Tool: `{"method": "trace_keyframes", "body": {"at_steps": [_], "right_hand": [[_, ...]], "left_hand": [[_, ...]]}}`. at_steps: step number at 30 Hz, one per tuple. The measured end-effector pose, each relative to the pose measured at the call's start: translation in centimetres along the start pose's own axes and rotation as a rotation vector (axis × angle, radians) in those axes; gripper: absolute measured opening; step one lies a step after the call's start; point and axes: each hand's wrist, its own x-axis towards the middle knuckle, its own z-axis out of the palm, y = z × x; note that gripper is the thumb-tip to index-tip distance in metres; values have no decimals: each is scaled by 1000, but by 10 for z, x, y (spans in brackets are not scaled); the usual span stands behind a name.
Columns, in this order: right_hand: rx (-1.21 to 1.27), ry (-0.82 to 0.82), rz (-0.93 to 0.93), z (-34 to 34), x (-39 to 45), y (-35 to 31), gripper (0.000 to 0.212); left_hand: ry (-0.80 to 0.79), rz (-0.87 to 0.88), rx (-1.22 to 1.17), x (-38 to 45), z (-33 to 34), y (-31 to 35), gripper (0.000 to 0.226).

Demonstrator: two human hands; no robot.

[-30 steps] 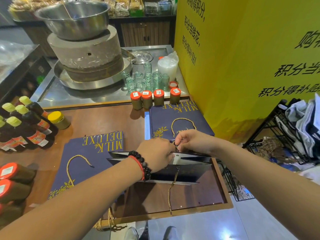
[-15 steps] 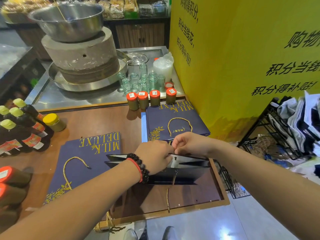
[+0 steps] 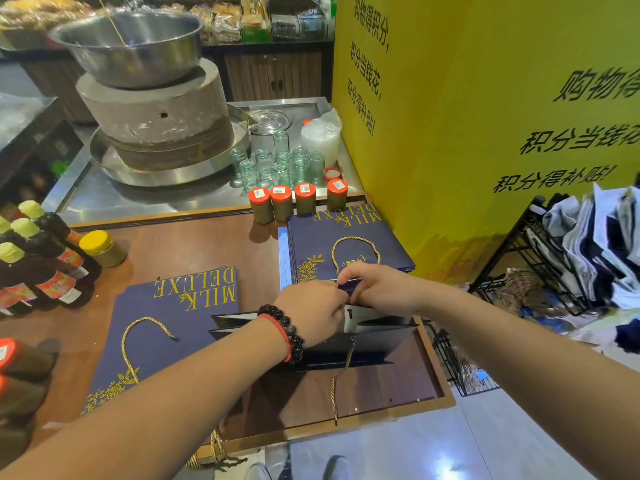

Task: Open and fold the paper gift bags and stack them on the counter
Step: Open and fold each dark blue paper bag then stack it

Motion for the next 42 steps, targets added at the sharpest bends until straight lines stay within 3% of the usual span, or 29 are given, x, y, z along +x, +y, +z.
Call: {"method": "trace_keyframes", "body": {"at_steps": [3, 6, 8, 12, 18, 30, 37, 42], "right_hand": [[-30, 97, -4, 2, -9, -2, 22], [-228, 330, -161, 11, -17, 1, 7], [-369, 390, -142, 20, -22, 1, 12], [-494, 369, 126, 33, -26, -2, 34], [-570, 396, 276, 46, -22, -13, 26], [-515, 478, 191, 51, -23, -8, 28], [-485, 433, 137, 55, -32, -8, 23], [-462, 510, 81, 57, -34, 1, 20]], "left_hand": [[-13, -18, -8, 2, 0, -1, 15], [1, -33, -32, 3, 1, -5, 20], [4, -44, -45, 3, 1, -5, 20], [-11, -53, -45, 6, 3, -1, 19], [-22, -40, -34, 4, 8, 1, 20], [10, -87, -156, 3, 10, -1, 11], [66, -113, -118, 9, 18, -13, 12], [82, -69, -99, 7, 18, -18, 16]]}}
